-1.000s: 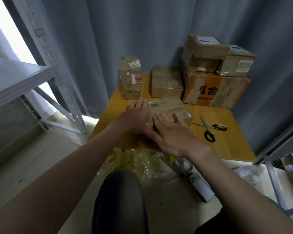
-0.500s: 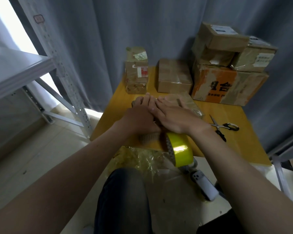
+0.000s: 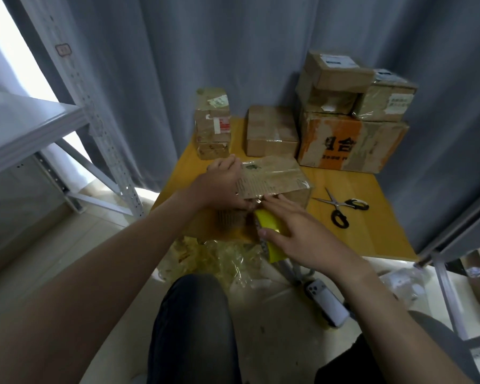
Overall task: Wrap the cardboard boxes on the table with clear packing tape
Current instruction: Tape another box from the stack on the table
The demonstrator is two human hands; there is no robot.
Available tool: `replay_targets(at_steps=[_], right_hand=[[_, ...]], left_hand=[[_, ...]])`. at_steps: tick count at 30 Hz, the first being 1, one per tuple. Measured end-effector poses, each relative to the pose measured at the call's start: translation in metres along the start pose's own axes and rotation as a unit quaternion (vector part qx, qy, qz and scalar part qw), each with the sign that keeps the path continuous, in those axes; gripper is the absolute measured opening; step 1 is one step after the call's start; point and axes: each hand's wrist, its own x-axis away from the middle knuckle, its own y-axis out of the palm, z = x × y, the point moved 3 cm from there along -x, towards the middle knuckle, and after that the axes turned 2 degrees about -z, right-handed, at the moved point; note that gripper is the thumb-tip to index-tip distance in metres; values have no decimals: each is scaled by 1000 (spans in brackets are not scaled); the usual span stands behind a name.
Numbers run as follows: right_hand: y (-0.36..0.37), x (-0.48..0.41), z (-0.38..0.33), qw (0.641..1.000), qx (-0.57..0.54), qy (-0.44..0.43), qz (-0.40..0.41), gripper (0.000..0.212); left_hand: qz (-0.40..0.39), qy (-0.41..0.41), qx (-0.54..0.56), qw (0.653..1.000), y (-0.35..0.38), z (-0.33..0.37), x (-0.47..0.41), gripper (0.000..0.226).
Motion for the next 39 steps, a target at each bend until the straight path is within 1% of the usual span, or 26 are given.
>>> replay_targets(at_steps=[2, 4, 5, 7, 8, 9, 11, 13, 16, 19, 21, 23, 24, 25, 26, 27, 28, 29, 30, 31, 32, 33, 34, 36, 38, 39], right_hand=[[6, 3, 9, 994, -81, 29, 74, 68], [12, 2, 18, 970, -189, 99, 113, 55], [16, 0, 21, 959, -232, 130, 103, 45], [26, -4, 20, 946, -284, 141, 67, 26], [30, -5, 18, 941, -304, 137, 62, 27], [33, -5, 16, 936, -317, 137, 65, 36], [39, -4, 9, 936, -310, 143, 90, 44], [41, -3, 4, 939, -294, 144, 107, 47], [45, -1, 0, 930, -322, 141, 106, 53], [49, 2, 1, 920, -353, 133, 105, 51], [50, 2, 3, 905, -394, 132, 97, 49], [48, 0, 6, 894, -419, 136, 83, 45], [46, 0, 8, 894, -418, 136, 82, 42], [42, 1, 8, 897, -411, 136, 86, 41], [38, 1, 11, 901, -401, 139, 92, 42], [31, 2, 13, 905, -387, 144, 99, 37], [24, 4, 17, 911, -369, 151, 109, 30], [14, 5, 24, 917, -343, 159, 126, 25], [3, 5, 35, 923, -303, 171, 166, 23], [-8, 4, 52, 924, -240, 191, 228, 21], [-20, 6, 73, 918, -161, 218, 289, 19], [-28, 6, 93, 909, -87, 251, 320, 24], [-34, 6, 114, 905, -42, 292, 307, 35], [-35, 6, 149, 906, -27, 373, 197, 59], [-32, 9, 165, 907, -3, 408, 102, 69], [-32, 10, 168, 909, 19, 409, 84, 68]], left_hand=[[-3, 17, 4, 1000, -3, -6, -7, 134], [14, 24, 3, 1000, -7, -9, -15, 129], [35, 22, -5, 999, -9, -9, -17, 123], [78, 17, -34, 996, -11, -4, -20, 109], [89, 19, -44, 995, -11, -2, -20, 103], [92, 20, -49, 994, -10, 0, -20, 100], [92, 13, -47, 995, -4, -2, -19, 99], [92, 3, -44, 995, 1, -7, -18, 101], [88, 2, -43, 995, 5, -7, -19, 99], [91, -35, -98, 990, 7, 0, -15, 97], [115, -72, -143, 980, 6, 2, -8, 98], [159, -86, -187, 966, 6, 9, 6, 95], [204, -78, -197, 956, 4, 14, 16, 85], [261, -73, -189, 944, 0, 19, 27, 68], [301, -75, -148, 939, -4, 22, 37, 49], [304, -94, -63, 946, -4, 22, 46, 34], [263, -125, 52, 955, -3, 22, 53, 26], [181, -150, 174, 956, 2, 23, 58, 26], [93, -167, 284, 939, 9, 26, 63, 29], [16, -178, 369, 912, 15, 31, 69, 32], [-42, -185, 427, 884, 18, 37, 74, 36], [-79, -197, 464, 860, 23, 40, 78, 40], [-97, -207, 490, 841, 24, 43, 80, 43], [-101, -217, 519, 821, 23, 49, 79, 46], [-99, -218, 537, 809, 23, 53, 75, 44], [-99, -217, 544, 805, 23, 54, 72, 43]])
